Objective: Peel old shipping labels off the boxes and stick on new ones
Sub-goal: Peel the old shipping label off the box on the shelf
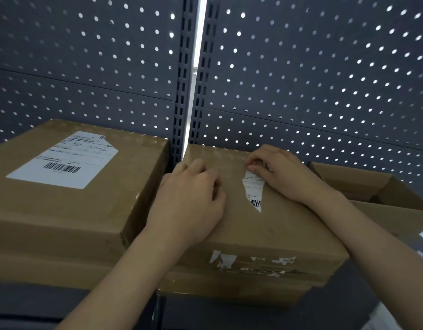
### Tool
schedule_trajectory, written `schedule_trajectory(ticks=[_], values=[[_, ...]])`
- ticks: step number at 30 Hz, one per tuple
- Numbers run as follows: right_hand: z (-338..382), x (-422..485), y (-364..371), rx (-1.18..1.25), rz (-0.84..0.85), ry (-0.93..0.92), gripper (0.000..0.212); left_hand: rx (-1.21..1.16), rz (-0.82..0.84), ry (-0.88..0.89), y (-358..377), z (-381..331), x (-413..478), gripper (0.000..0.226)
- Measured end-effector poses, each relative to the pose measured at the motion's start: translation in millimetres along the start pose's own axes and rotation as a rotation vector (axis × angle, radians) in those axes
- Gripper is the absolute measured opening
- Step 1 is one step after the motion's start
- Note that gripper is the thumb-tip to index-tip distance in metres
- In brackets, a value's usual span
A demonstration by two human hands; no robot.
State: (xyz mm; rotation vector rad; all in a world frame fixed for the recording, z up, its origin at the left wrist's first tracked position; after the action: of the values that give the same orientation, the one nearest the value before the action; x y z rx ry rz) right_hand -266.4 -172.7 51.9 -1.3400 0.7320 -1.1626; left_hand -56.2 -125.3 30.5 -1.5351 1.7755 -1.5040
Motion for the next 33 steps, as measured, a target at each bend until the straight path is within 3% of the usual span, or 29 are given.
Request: schedule_trajectory(ticks=[4,11,20,24,29,33], values=[[2,2,-2,0.006,-0.037,-0.007,0.009,-0.003,-0.009,0.001,1,-1,0,0.028],[9,8,2,-0.214,0.036,0.031,0.016,0.017,-0.01,-0.008,0,-1,0,0.028],[4,3,2,-0.037,0.019,0.062,0.01,0.02,-0.004,-0.009,0,-1,-1,0.028],[4,1,1,0.013,-0.011,0.029,0.023,0.015,-0.007,-0.009,0,-1,0,0.028],[2,-2,-1,0.034,-0.049,-0.005,0.007,0.013,-0.009,-0.006,0,-1,-1,0.028],[5,-3,-1,0.034,-0.056,-0.006,0.012,0.015,-0.016,-0.007,0,-1,-1,0.027]])
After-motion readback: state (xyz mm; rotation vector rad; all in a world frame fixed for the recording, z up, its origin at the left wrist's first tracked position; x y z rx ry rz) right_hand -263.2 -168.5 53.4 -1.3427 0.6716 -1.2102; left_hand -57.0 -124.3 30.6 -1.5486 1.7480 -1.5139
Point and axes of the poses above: each hand's wrist, its own x-axis towards the middle knuckle, its own y-axis out of the palm, z = x × y, the point moved 3 cm from there along x, towards the middle knuckle, and after that the axes turned 5 degrees about z, right-handed, at the moved point
